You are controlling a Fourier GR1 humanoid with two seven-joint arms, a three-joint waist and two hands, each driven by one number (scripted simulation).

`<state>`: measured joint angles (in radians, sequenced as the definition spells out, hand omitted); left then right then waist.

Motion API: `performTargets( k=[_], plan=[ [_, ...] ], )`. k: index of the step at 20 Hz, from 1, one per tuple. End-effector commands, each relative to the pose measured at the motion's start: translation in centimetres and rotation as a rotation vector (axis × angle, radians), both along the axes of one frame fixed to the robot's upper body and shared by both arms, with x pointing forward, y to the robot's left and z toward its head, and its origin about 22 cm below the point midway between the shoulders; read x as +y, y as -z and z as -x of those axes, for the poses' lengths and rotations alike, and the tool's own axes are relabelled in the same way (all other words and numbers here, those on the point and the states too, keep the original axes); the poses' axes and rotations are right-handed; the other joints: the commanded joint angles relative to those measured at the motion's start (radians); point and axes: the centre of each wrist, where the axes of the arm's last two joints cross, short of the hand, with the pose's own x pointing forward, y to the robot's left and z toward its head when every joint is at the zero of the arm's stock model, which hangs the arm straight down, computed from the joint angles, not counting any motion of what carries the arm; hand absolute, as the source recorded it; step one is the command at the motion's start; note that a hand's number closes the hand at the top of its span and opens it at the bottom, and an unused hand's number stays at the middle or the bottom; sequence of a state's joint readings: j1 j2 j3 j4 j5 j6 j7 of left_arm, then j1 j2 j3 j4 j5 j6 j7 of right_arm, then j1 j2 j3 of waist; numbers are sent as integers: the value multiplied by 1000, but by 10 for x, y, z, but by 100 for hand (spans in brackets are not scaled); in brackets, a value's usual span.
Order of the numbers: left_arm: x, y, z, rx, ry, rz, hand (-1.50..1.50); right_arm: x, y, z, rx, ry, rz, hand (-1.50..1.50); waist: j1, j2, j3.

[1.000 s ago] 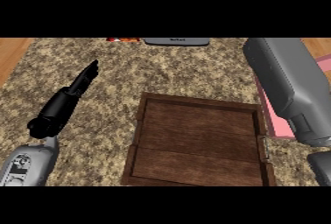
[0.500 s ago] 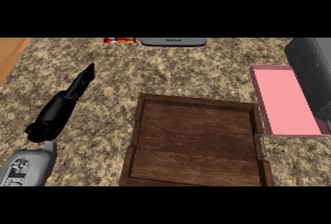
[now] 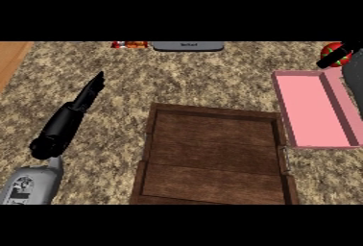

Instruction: Pick the tomato from the tray and place it in the cardboard box

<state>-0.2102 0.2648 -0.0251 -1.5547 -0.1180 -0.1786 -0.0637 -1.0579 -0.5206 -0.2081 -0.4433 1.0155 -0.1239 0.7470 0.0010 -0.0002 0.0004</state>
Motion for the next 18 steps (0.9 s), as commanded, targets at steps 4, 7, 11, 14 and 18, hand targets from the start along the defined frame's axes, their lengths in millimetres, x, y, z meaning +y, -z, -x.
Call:
performTargets(
  k=[4, 7, 11, 14, 18],
  plan=[
    [2, -5, -6, 8, -12, 8, 0, -45, 18, 21, 188, 6, -157, 150, -6, -1, 0],
    [-8, -9, -11, 9, -19, 5, 0, -45, 32, 27, 177, -132, -241, -150, -11, -2, 0],
    [2, -2, -8, 12, -8, 9, 0, -43, 22, 30, 37, -238, -242, -150, -10, -2, 0],
    [1, 0, 0, 22, 0, 7, 0, -42, 3, 30, -278, -248, -203, -150, -11, -4, 1],
    [7, -7, 2, 11, -16, 1, 0, -55, -33, 36, -738, -121, -375, -150, -18, -10, 6]
  ],
)
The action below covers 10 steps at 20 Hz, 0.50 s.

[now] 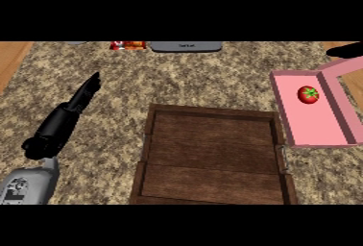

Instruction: Pick the tomato from the tray and place it in the cardboard box

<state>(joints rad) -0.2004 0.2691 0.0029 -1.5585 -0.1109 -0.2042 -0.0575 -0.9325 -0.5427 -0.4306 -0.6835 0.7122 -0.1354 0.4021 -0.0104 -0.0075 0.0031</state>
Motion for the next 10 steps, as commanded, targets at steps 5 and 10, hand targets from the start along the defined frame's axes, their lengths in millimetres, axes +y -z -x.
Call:
performTargets(
  k=[5, 10],
  plan=[
    [3, 8, 5, -1, -14, 4, 0, -36, 5, 32, -502, 254, -303, -150, -8, 2, -2],
    [12, -4, 0, 0, 2, 7, 0, -75, 36, 76, -607, 321, -289, -150, -1, 4, -2]
  ],
)
